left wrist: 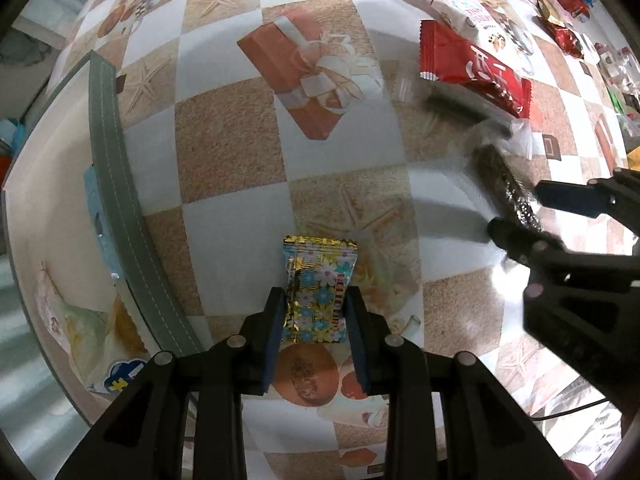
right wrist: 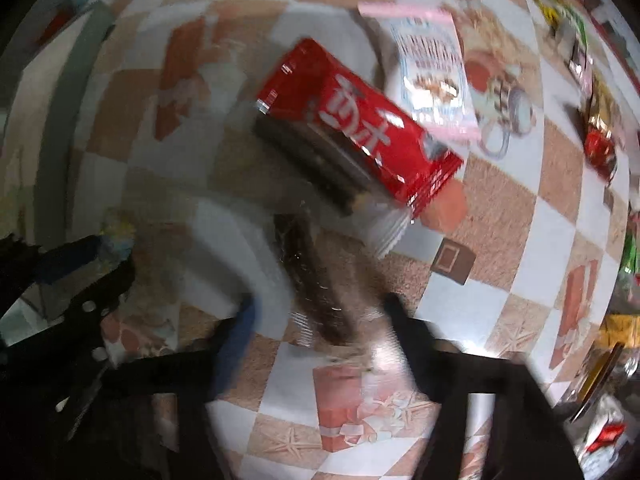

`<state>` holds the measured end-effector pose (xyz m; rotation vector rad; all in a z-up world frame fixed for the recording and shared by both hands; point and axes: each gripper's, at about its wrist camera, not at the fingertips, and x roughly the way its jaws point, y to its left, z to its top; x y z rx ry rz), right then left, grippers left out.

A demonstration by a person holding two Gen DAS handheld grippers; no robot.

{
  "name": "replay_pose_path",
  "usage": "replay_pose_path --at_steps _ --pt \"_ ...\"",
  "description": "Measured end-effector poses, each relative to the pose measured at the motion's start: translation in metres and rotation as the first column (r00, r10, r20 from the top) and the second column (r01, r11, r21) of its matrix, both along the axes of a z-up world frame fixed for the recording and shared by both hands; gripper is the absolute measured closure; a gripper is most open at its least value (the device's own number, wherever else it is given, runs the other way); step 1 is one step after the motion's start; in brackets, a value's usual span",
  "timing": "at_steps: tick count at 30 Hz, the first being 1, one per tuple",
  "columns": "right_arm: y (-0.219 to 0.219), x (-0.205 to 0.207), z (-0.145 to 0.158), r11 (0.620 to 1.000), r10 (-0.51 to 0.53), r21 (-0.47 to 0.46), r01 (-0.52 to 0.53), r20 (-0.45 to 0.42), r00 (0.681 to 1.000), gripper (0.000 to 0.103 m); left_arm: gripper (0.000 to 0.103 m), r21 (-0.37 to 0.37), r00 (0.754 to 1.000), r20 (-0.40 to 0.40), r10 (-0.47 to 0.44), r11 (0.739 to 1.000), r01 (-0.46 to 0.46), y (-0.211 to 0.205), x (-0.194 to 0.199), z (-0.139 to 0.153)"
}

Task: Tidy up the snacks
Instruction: 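Grasp the gold-foil candy with left tool while right tool grasps the brown jerky stick, then carry the gold-foil candy and jerky stick over the white tray with both tools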

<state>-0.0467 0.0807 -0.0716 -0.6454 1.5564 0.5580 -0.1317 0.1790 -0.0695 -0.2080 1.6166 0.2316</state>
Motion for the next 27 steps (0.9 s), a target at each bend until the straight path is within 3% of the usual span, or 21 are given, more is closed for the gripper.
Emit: replay_pose_path --at_steps 4,15,21,27 --pt "-0.008 0.006 0.006 0.998 -0.056 0.040 0.057 -0.034 0.998 0.062 0.070 -0.008 1.000 -0.005 -0.006 1.000 0.006 -0.011 0.009 -0.001" --pt "-0.038 -0.006 0.022 0.967 -0.236 0.074 0.246 -0.122 0.964 0.062 0.070 -0.019 0.996 0.058 -0.073 0.997 0.074 -0.038 0.007 0.020" --pt "-0.040 -0.007 0.035 0.947 -0.292 0.102 0.306 -0.134 0.947 0.062 0.070 -0.012 0.988 0.105 -0.109 0.994 0.111 -0.047 0.002 0.045" --pt "-0.053 -0.017 0.053 0.943 -0.291 0.130 0.305 -0.118 0.950 0.062 0.070 -0.002 0.985 0.138 -0.099 0.995 0.100 -0.042 -0.006 0.063"
